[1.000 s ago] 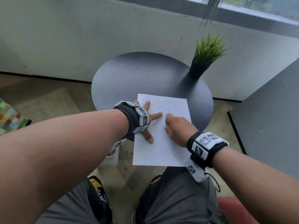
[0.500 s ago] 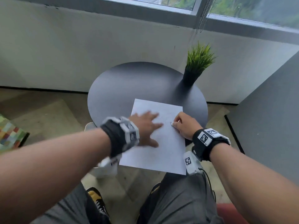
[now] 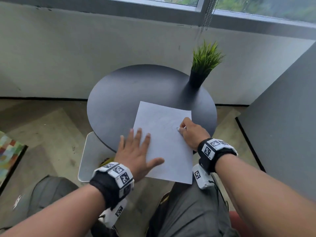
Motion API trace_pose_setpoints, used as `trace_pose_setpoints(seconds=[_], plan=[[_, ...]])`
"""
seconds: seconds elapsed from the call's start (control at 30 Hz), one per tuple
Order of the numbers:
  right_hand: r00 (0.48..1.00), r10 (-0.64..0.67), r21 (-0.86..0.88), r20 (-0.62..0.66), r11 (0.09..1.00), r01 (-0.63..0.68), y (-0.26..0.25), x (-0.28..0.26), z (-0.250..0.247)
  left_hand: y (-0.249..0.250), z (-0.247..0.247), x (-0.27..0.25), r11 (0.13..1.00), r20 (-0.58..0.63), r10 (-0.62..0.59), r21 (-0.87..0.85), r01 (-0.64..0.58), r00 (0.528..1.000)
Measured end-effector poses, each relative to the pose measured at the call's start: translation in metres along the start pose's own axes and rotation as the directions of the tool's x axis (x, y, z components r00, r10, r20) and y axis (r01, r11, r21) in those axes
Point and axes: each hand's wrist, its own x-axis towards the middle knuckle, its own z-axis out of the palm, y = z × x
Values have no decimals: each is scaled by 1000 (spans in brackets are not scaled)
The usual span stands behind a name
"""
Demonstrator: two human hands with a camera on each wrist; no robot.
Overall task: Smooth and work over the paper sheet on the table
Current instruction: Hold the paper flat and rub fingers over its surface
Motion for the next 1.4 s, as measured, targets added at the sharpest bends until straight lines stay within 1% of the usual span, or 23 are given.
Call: trace_pose_setpoints(seconds=[0.07,0.17,0.23,0.3,0.37,0.4,0.43,0.5,0.57,0.63,0.67,0.73,0.8,0.87,0.93,1.0,1.03,1.1,1.17,1.2,1.23,1.3,1.4], plan=[[1000,9,-3,4,1000,-9,-1,-1,0,5,-10,-4,1000,6,-25,-16,25,1000],[1000,-3,3,8,1000,3,-2,-1,-2,31,-11,-14,949,26,308,63,-309,951],[1000,1,15,11,1000,-1,-2,0,-3,31,-10,-12,904,115,400,117,-412,909],[1000,16,21,15,1000,-16,-2,0,-2,12,-13,0,958,149,240,124,-259,959],[1000,28,24,9,999,-29,-2,0,-1,-9,-26,10,997,81,-38,73,32,996],[999,33,23,7,999,-33,-2,1,-1,-12,-31,14,992,48,-120,44,118,992],[999,35,20,5,999,-35,-2,1,-1,-9,-33,15,993,30,-115,45,113,993],[999,36,18,3,999,-36,-2,2,-1,8,-30,7,989,42,114,86,-118,993],[999,32,26,2,999,-32,0,2,-1,26,-20,-7,910,129,388,106,-402,913],[999,34,29,5,999,-34,-1,1,-1,21,-12,-10,872,187,442,137,-469,877],[999,39,30,7,999,-39,-1,1,-1,10,-11,-6,906,179,377,134,-403,909],[999,50,32,5,998,-50,-2,1,0,-15,-13,6,985,109,120,113,-132,987],[999,53,34,4,998,-53,-2,1,0,-28,-18,16,991,33,-128,44,127,991],[999,50,35,7,998,-50,-1,2,-1,-20,-21,14,997,30,-78,14,78,996],[999,45,36,9,998,-45,-1,2,-2,-4,-19,4,979,81,190,58,-195,978],[999,44,36,7,998,-44,-1,1,-2,-5,-16,-5,910,163,368,138,-391,915],[999,45,38,6,998,-45,-1,0,-1,-14,-15,-3,910,174,356,159,-383,918],[999,44,41,6,998,-45,-2,0,-1,-38,-18,5,984,112,127,115,-140,986],[999,48,38,9,998,-48,-3,1,-1,-51,-26,11,990,37,-142,30,141,989],[999,48,36,10,998,-48,-3,1,-1,-48,-29,12,986,24,-169,14,168,985],[999,47,31,11,998,-48,-3,1,-2,-39,-31,11,993,17,-117,25,117,993],[999,47,29,15,998,-47,-4,1,-2,-12,-30,3,988,36,136,75,-138,990],[999,35,40,20,999,-36,-4,-1,-5,20,-22,-4,869,117,450,173,-464,886]])
